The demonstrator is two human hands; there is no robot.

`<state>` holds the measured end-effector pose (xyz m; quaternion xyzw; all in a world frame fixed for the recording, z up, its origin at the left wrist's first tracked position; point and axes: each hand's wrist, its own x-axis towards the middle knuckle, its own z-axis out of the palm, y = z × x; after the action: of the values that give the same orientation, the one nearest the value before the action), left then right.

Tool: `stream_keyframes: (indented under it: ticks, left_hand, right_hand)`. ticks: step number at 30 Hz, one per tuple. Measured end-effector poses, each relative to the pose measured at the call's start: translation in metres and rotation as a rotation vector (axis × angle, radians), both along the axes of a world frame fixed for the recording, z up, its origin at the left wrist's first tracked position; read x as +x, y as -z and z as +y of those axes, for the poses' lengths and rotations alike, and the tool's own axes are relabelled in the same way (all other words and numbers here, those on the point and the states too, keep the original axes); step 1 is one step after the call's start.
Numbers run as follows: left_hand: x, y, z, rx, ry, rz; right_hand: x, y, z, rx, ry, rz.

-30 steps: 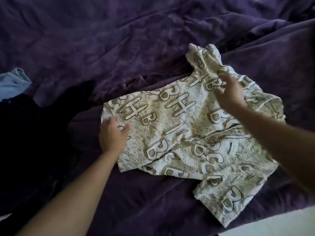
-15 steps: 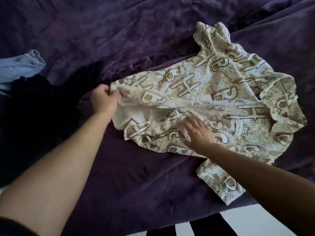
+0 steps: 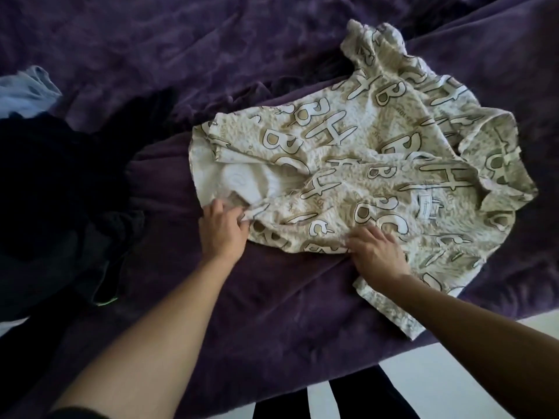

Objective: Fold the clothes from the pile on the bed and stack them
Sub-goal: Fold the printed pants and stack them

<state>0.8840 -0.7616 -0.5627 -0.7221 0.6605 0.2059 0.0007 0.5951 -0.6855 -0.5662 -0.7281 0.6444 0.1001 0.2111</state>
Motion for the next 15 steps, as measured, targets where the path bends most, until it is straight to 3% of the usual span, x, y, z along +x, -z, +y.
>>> stream_keyframes:
  ticks: [3,5,7,11,13,15]
  left_hand:
    - [0.006,-0.028,-0.008,-0.147,-0.009,0.357]
    - [0.005,-0.056,-0.006,-0.004,-0.149,0.643]
    - [0.005,-0.079,0.0,0.224,-0.255,0.746]
    - [0.023,-0.088,0.034,0.572,-0.304,0.507]
    - [0.035,-0.085,0.053,0.645,-0.357,0.387]
    - [0.045,-0.084,0.065,0.583,-0.394,0.133]
  right_hand:
    - [-0.001,-0.012,0.007,-0.133,0.091,-0.148]
    - [-0.004,-0.026,0.015,-0.16,0.081,-0.158]
    - [-0.011,-0.041,0.023,-0.086,0.069,-0.125]
    - [-0.025,-0.064,0.049,0.013,0.009,-0.072]
    - [-0.027,-0.069,0.064,0.084,-0.018,-0.019]
    - [-0.034,-0.069,0.079,0.184,0.03,0.051]
